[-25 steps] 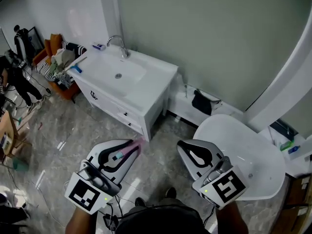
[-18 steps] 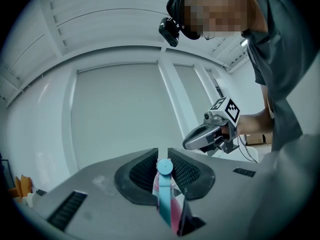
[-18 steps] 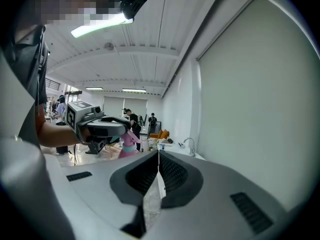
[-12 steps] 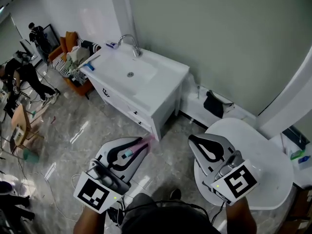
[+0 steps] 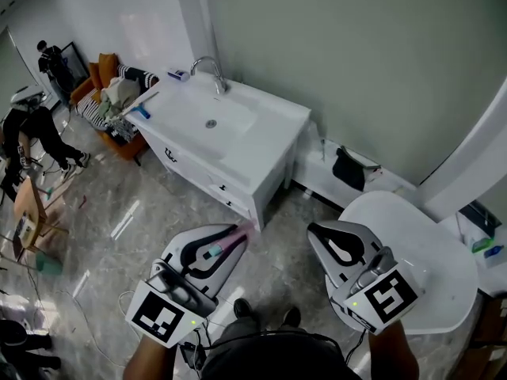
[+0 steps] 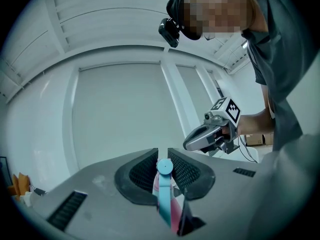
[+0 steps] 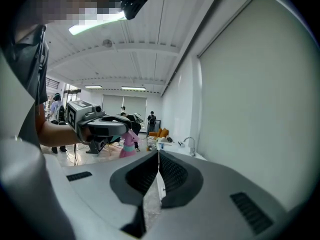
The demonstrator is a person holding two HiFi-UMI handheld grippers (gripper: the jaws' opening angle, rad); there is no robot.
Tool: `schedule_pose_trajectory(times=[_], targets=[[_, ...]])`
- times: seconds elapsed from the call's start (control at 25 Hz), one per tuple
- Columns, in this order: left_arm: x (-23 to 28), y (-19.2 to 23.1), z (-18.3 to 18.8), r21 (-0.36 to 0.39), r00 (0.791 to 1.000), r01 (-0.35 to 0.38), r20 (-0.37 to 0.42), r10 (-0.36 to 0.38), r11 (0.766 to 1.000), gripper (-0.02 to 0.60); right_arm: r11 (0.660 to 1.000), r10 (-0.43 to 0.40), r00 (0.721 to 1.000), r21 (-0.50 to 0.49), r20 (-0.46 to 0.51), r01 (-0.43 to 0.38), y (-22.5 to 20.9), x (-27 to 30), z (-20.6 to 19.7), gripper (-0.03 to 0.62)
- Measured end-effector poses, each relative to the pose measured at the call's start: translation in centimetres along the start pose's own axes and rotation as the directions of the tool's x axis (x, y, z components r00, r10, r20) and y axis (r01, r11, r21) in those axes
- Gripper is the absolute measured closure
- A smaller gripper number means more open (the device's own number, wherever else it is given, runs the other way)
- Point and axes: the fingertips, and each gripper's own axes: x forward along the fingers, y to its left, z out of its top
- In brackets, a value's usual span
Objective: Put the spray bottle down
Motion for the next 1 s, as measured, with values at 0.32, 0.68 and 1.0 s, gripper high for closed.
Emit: schedule_pose_trajectory(times=[0.32,0.68,1.0], targets=[[-2.7,5.0,-1.0,0.006,0.998,0.05,0.04,-0.05,0.999,0.523,0.999,-0.054,0.999,-0.009,-0.008,0.054,2.1,5.0,1.8,0.585],[-5.1,8.7,-2.4,0.007,0.993,0.092,0.071,-0.092,0.996,0.523,0.996,-0.086,0.996,-0.029,-0.022,0.085,4.5,9.0,2.9,0.585],[-3.6,10.7,-3.7,-0.026,0.994,0.086,0.075,-0.084,0.996,0.523,0.997,-0.078,0.995,-0.021,-0.056,0.077,2.9,11.0,2.3,0.585]])
